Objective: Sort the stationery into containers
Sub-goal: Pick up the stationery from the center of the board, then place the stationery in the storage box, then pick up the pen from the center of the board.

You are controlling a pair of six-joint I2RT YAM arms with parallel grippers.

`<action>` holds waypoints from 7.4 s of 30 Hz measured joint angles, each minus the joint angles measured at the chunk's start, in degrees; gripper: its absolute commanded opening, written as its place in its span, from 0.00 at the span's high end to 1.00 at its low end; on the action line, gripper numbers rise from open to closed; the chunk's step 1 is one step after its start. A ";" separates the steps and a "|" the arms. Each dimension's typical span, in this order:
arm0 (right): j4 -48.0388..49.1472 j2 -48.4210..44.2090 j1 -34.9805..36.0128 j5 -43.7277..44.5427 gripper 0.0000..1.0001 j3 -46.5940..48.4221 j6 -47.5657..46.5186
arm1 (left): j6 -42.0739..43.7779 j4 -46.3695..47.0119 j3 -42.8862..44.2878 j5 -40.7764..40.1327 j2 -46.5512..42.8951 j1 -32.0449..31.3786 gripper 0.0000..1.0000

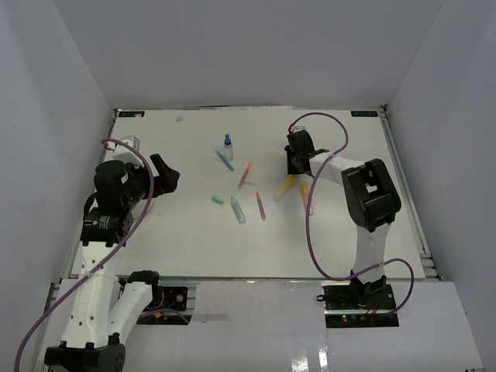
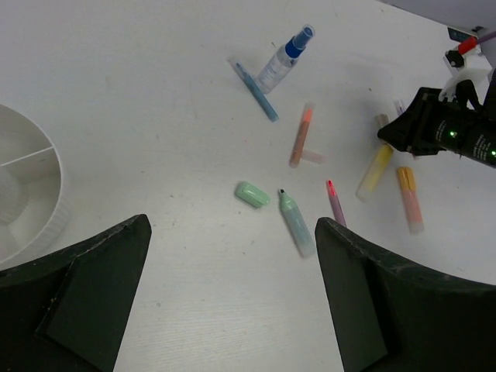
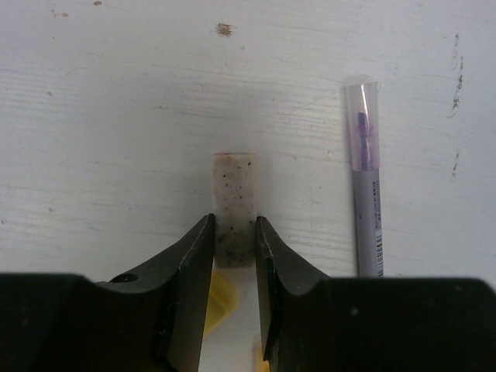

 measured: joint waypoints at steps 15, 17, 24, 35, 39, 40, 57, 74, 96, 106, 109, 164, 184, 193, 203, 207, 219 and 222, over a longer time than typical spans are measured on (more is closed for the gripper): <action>10.36 -22.03 8.57 -2.03 0.76 -17.84 -9.44 | -8.83 0.00 4.66 21.57 10.73 -0.55 0.02; 14.05 -26.97 12.31 -3.65 0.76 -20.50 -12.09 | -10.64 0.90 5.27 23.02 11.96 -1.77 0.02; 26.64 -40.00 20.22 -16.37 0.75 -29.57 -17.11 | -15.45 5.25 6.27 21.79 15.56 -12.35 0.02; 34.69 -47.25 22.95 -29.38 0.74 -31.93 -18.18 | -19.23 10.38 9.46 11.72 25.88 -27.47 0.11; 34.99 -48.06 22.67 -30.62 0.74 -33.22 -18.16 | -19.61 11.17 11.06 9.16 27.67 -29.81 0.28; 34.97 -48.17 22.80 -31.01 0.74 -33.46 -18.16 | -19.71 11.37 11.41 8.70 27.87 -30.14 0.31; 36.20 -49.05 22.91 -31.74 0.73 -35.21 -18.01 | -19.96 12.79 11.82 6.67 26.49 -31.30 0.44; 36.20 -49.03 22.91 -30.14 0.73 -35.21 -17.77 | -18.84 11.89 10.78 6.73 25.44 -31.50 0.50; 36.04 -47.95 22.91 -29.70 0.52 -35.21 -16.65 | -16.46 11.17 10.05 7.45 24.98 -31.50 0.90; 35.28 -47.89 22.91 -29.46 0.03 -35.21 -16.52 | -13.86 8.26 10.08 2.67 23.71 -31.50 0.93; 33.90 -47.95 22.91 -28.85 0.10 -35.21 -17.25 | -12.31 5.49 10.54 -3.37 23.43 -31.52 0.94; 29.00 -63.89 22.86 -24.22 0.10 -45.62 -12.85 | 8.52 8.46 7.34 -19.58 35.47 26.16 0.91; 29.05 -62.66 22.86 -22.97 0.10 -45.62 -12.87 | 5.79 9.11 6.08 -19.08 36.02 26.64 0.28; 26.80 -57.92 22.27 -17.84 0.09 -44.98 -11.58 | 0.07 4.24 9.09 -16.22 26.53 26.64 0.02; 17.44 -47.25 17.20 -8.09 0.05 -38.62 -5.97 | -3.41 2.27 15.10 -11.43 15.34 18.64 0.02; 14.08 -43.91 15.26 -5.33 0.03 -36.85 -4.11 | -2.51 3.80 14.40 -6.60 11.43 12.87 0.02; 4.76 -35.04 6.38 1.14 0.00 -29.75 2.12 | -4.46 13.49 -0.09 14.14 9.18 6.40 0.02; 3.89 -33.51 3.72 1.16 0.00 -29.07 2.43 | -5.22 14.88 -4.28 16.44 10.08 5.53 0.02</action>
